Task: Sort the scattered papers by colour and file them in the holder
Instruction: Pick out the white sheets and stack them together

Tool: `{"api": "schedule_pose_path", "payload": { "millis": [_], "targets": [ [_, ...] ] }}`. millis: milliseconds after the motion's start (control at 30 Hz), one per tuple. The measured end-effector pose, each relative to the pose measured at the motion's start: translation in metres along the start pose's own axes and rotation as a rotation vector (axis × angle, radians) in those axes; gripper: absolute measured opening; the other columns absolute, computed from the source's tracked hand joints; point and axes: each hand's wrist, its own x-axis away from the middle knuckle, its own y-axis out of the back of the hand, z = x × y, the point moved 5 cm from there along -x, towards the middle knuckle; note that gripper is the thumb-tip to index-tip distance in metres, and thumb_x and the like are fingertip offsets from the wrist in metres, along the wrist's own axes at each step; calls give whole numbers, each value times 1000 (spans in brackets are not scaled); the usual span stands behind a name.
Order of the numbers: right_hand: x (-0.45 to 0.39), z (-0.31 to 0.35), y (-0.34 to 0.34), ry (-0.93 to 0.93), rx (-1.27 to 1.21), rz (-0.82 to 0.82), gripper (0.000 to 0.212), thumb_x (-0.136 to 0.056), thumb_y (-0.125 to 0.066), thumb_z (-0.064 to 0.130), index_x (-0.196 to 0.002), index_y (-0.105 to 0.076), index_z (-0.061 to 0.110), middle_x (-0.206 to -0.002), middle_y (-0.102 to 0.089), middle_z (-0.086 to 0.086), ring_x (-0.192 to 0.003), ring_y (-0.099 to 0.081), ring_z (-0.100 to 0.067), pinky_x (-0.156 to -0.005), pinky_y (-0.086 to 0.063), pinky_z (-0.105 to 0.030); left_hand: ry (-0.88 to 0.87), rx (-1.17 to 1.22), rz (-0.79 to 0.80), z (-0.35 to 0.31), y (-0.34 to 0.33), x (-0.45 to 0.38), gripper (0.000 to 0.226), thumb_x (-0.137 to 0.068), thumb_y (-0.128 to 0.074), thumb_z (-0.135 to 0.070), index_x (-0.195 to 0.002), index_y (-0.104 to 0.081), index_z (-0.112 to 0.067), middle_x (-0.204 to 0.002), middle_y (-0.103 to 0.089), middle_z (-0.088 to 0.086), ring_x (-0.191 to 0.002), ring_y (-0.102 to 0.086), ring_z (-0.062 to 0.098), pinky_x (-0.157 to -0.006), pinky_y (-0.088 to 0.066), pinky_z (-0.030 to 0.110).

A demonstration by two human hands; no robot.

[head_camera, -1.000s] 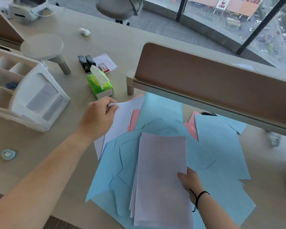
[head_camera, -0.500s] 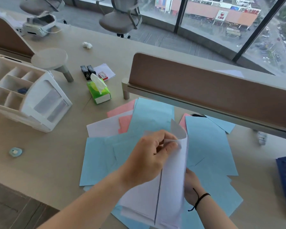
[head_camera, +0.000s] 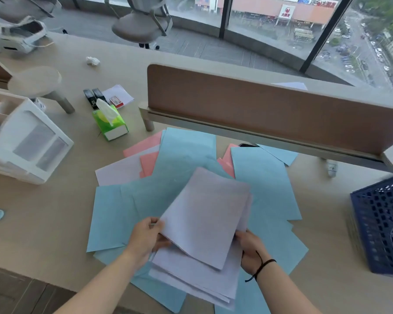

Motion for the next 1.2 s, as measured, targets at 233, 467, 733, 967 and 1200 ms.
{"api": "schedule_pose_path", "payload": {
  "millis": [233,467,733,967,1200],
  "targets": [
    [-6,0,3,-41,-5,-31,25,-97,-56,6,-120,-66,8,-107,-75,-19,-103,-70,-41,-90,-56,-58,167,-234,153,39,3,-1,21,-99,-50,-1,-119,-54,2,-109,-64,35,-65,-72,32,-56,-60,36],
    [-10,11,-4,-49,-63,26,59,-84,-61,68,-113,-71,17,-111,-76,-9,-105,-71,-32,-99,-53,-51,154,-495,239,40,1,6,22,-98,-51,-4,-120,-49,-6,-89,-64,20,-66,-72,31,-63,-60,40],
    [-9,12,-8,6,191,10,31,-91,-69,31,-119,-64,19,-107,-77,-8,-92,-74,-27,-86,-59,-48,-16,-1022,231,36,2,-6,27,-93,-63,-30,-109,-55,-11,-82,-60,2,-65,-61,15,-58,-46,21],
    [26,42,-36,264,350,288,32,-91,-58,-8,-118,-68,6,-110,-76,-11,-102,-72,-29,-88,-59,-41,-100,-702,144,-4,-13,-16,90,-68,-85,-36,-144,-41,-17,-143,-48,6,-131,-47,23,-106,-38,31],
    [78,93,-59,472,456,526,25,-89,-67,-3,-113,-71,1,-115,-74,-16,-107,-70,-30,-93,-56,-40,-117,96,548,-80,-41,18,94,-38,-99,-31,-123,-63,-13,-115,-72,9,-97,-69,20,-78,-53,27]
  ]
}}
